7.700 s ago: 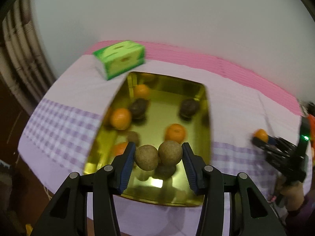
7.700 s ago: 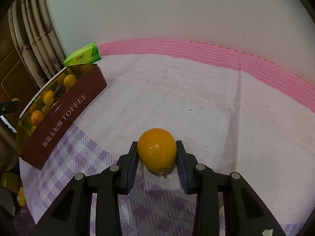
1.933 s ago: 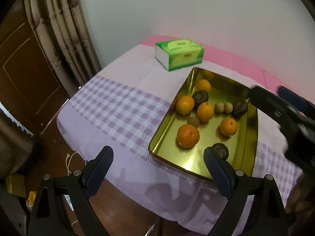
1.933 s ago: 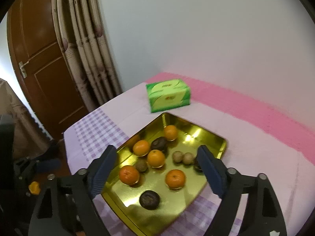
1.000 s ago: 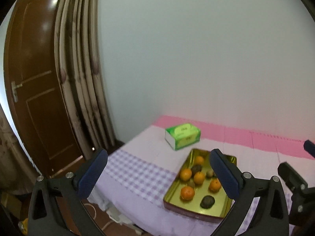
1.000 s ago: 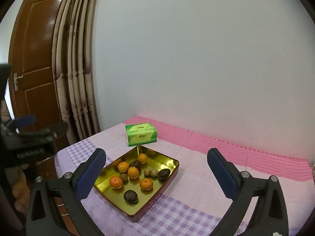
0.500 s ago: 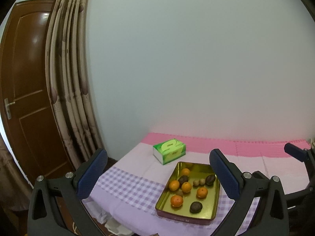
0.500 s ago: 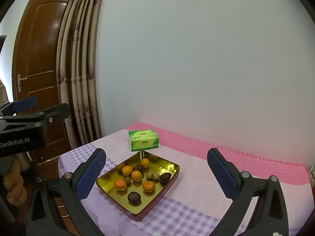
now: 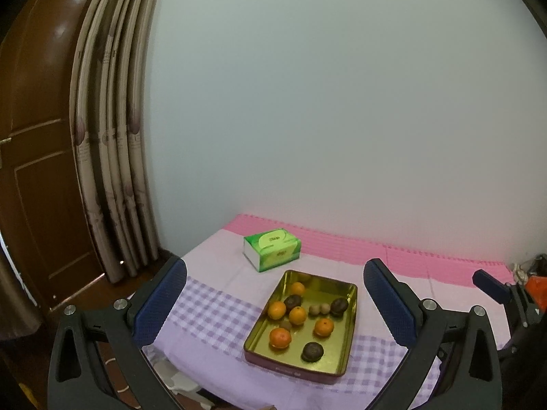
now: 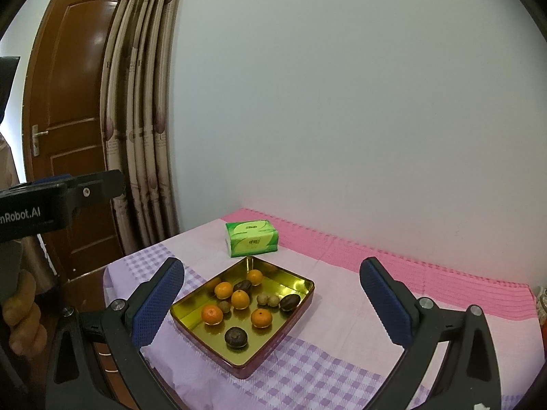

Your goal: Organize fruits

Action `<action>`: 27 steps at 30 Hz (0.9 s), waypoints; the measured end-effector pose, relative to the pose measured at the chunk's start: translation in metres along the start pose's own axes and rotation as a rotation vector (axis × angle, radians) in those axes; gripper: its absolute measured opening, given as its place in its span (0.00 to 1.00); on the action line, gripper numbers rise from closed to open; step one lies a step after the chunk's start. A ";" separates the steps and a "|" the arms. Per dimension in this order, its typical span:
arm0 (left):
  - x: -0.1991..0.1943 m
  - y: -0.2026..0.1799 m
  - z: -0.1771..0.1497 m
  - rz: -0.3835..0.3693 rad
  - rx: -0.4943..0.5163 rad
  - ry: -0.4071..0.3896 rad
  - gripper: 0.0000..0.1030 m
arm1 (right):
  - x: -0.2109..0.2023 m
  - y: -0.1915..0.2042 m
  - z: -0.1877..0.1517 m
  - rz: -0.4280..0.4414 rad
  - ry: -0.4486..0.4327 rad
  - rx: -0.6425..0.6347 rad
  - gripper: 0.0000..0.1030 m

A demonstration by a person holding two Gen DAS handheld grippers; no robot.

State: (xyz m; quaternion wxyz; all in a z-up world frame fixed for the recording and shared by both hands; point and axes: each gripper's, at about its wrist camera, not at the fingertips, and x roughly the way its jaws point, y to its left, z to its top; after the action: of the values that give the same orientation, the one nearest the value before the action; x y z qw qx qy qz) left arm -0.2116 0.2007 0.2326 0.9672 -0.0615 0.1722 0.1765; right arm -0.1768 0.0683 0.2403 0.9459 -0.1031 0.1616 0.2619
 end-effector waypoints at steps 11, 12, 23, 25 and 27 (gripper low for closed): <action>-0.001 -0.006 -0.002 0.065 0.045 -0.024 1.00 | -0.001 -0.001 -0.001 0.005 0.009 0.001 0.99; -0.001 -0.007 -0.002 0.071 0.047 -0.025 1.00 | -0.001 0.000 -0.002 0.006 0.010 0.000 0.99; 0.008 -0.006 -0.006 0.029 0.035 0.015 1.00 | 0.007 -0.004 -0.011 0.015 0.043 0.013 0.99; 0.016 -0.007 -0.009 0.022 0.033 0.038 1.00 | 0.014 -0.012 -0.018 0.016 0.072 0.034 0.99; 0.022 -0.009 -0.012 0.035 0.037 0.045 1.00 | 0.022 -0.021 -0.026 0.014 0.106 0.050 0.99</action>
State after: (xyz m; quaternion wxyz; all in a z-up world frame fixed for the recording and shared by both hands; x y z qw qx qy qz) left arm -0.1929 0.1972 0.2146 0.9608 -0.0448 0.1981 0.1889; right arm -0.1545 0.0531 0.2113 0.9363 -0.0920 0.2188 0.2587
